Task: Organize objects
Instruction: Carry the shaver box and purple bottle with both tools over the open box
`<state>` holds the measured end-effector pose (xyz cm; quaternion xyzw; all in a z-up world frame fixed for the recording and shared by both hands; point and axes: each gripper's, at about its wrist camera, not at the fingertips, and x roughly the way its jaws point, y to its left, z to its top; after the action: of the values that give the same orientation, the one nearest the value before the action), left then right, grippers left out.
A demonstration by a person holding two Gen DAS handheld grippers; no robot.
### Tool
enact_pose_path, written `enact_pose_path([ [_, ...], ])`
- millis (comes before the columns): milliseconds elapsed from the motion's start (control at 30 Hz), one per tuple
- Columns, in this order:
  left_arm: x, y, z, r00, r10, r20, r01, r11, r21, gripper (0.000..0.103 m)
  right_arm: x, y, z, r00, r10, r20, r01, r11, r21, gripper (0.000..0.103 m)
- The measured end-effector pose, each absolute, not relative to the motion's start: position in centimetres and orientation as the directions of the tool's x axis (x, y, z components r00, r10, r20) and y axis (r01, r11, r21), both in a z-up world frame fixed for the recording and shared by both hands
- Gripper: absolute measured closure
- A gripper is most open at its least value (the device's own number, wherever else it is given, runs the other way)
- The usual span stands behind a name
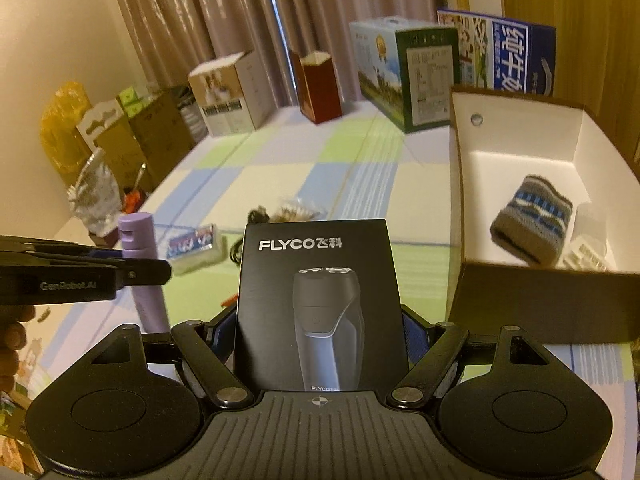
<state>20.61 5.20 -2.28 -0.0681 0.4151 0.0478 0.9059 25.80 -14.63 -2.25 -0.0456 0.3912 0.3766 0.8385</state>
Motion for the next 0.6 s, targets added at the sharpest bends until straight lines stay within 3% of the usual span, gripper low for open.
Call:
enact_pose_path([
  [600, 26.8, -1.8, 2.4, 0.721, -0.106, -0.684, 0.048, 0.993, -0.103, 0.075, 31.4, -22.1, 3.4, 0.566, 0.572, -0.594, -0.59, 0.784, 0.192, 0.027],
])
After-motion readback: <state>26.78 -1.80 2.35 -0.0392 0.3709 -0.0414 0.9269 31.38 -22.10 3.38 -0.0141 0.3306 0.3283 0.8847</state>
